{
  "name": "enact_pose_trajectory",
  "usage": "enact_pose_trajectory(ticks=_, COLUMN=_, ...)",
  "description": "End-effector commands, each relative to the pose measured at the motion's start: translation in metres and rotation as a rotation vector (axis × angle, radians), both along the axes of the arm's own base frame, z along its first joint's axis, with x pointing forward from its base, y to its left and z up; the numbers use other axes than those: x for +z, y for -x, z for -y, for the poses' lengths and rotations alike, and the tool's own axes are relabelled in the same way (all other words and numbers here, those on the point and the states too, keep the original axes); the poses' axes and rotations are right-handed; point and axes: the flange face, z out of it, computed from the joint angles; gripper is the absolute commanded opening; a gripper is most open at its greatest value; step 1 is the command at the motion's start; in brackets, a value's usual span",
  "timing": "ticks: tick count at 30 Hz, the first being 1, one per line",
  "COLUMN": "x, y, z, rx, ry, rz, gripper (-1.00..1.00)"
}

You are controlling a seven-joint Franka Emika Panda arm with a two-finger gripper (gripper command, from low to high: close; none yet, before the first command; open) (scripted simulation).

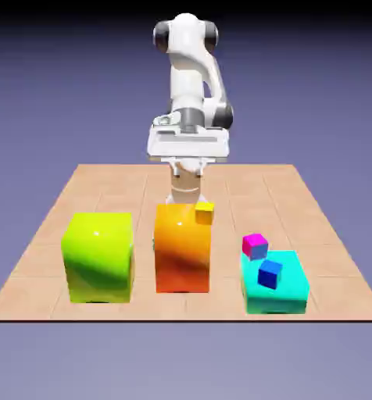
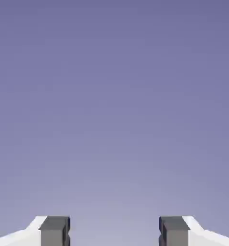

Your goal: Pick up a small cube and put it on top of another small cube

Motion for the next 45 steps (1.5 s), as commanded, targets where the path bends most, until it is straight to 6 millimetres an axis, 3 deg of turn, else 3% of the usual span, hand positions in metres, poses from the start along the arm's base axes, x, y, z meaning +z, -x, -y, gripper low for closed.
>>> enact_pose_trajectory(ticks=1, x=0.007, y=0.000, z=0.004, rx=-0.008, ry=0.021, rz=0.001, gripper=0.00)
enact_pose_trajectory(ticks=13, x=0.024, y=0.031, z=0.030, rx=-0.283, ry=0.105, rz=-0.147, gripper=0.00)
enact_pose_trajectory(ticks=19, x=0.014, y=0.042, z=0.041, rx=-0.445, ry=0.153, rz=-0.253, gripper=0.00)
enact_pose_trajectory(ticks=25, x=-0.008, y=0.051, z=0.056, rx=-0.625, ry=0.195, rz=-0.383, gripper=0.00)
enact_pose_trajectory(ticks=29, x=-0.036, y=0.060, z=0.069, rx=-0.777, ry=0.172, rz=-0.495, gripper=0.00)
enact_pose_trajectory(ticks=36, x=-0.103, y=0.086, z=0.097, rx=-1.088, ry=0.045, rz=-0.712, gripper=0.00)
enact_pose_trajectory(ticks=45, x=-0.197, y=0.140, z=0.140, rx=-1.511, ry=-0.215, rz=-0.977, gripper=0.00)
